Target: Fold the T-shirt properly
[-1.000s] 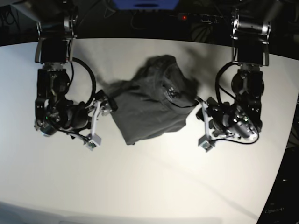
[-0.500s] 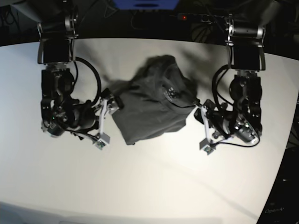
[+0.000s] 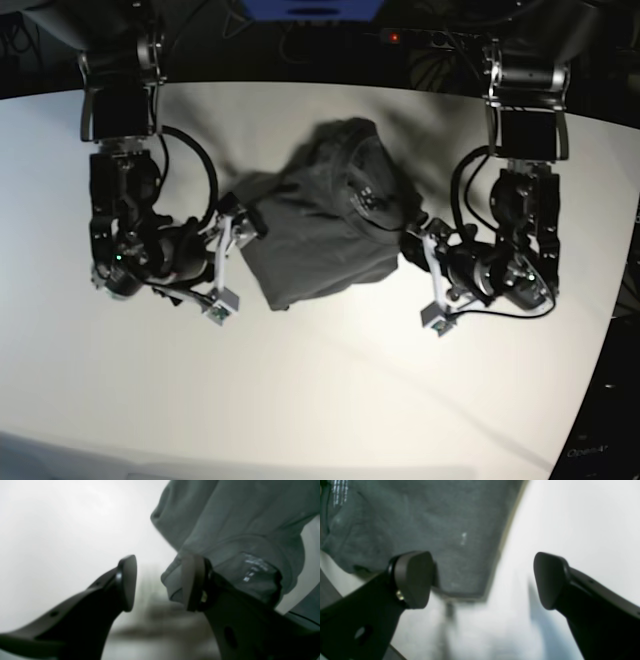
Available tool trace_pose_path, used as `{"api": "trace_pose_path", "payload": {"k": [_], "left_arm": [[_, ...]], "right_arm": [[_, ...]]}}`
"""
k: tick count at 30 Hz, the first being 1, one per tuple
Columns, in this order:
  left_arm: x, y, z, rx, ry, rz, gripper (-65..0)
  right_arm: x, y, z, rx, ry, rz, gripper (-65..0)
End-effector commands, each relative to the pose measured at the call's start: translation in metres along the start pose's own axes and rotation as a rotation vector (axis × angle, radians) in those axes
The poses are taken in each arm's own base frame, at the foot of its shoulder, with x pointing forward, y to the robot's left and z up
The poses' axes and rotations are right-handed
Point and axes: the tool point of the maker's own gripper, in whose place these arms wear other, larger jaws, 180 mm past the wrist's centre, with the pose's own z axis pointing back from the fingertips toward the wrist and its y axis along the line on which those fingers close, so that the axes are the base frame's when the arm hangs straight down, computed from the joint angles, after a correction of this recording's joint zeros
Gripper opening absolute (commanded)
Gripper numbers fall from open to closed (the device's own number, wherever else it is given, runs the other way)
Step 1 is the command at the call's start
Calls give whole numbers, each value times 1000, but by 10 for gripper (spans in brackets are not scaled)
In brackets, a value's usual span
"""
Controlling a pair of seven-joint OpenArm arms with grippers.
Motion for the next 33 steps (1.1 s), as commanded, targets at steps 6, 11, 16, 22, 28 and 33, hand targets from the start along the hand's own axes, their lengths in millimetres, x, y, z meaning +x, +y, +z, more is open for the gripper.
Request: {"api": "trace_pose_path", "payload": {"k": [6, 11, 16, 22, 28, 33], "left_arm": [[15, 3, 1, -20, -28, 7, -361], [26, -6, -2, -40, -48, 1, -361], [29, -11, -4, -53, -56, 2, -361], [36, -18, 0, -109, -103, 13, -361], [33, -16, 0, -119, -104, 23, -361], [11, -15, -18, -172, -32, 96, -361]], "right_arm": [[12, -7, 7, -30, -20, 24, -28], [13, -7, 7, -30, -22, 25, -28], [13, -7, 7, -30, -22, 25, -28], [13, -7, 7, -30, -22, 25, -28], [13, -7, 7, -30, -22, 25, -28], [13, -7, 7, -30, -22, 25, -28]]}}
